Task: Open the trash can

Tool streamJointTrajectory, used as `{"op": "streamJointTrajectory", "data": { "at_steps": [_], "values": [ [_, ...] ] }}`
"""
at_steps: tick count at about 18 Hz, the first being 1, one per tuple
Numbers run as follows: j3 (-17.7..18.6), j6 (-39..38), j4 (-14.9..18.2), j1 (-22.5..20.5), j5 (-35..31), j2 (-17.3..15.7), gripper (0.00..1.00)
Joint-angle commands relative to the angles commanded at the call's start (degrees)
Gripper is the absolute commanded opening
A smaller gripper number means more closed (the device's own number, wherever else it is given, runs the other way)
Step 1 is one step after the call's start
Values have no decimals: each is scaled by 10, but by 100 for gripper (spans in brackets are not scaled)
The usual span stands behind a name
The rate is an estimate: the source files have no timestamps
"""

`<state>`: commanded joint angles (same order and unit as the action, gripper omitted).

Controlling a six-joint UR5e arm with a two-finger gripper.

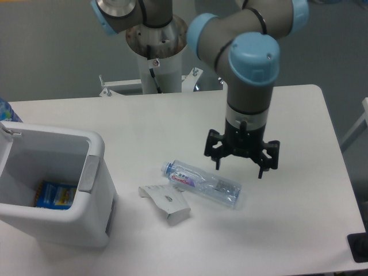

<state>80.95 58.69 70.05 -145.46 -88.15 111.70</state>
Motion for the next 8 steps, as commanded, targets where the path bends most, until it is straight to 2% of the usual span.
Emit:
{"op": "streamJointTrajectory", "data": {
  "at_steps": [2,8],
  "values": [
    [-2,20,1,0,-24,6,100],
    [3,20,1,0,-29,5,100]
  ]
}}
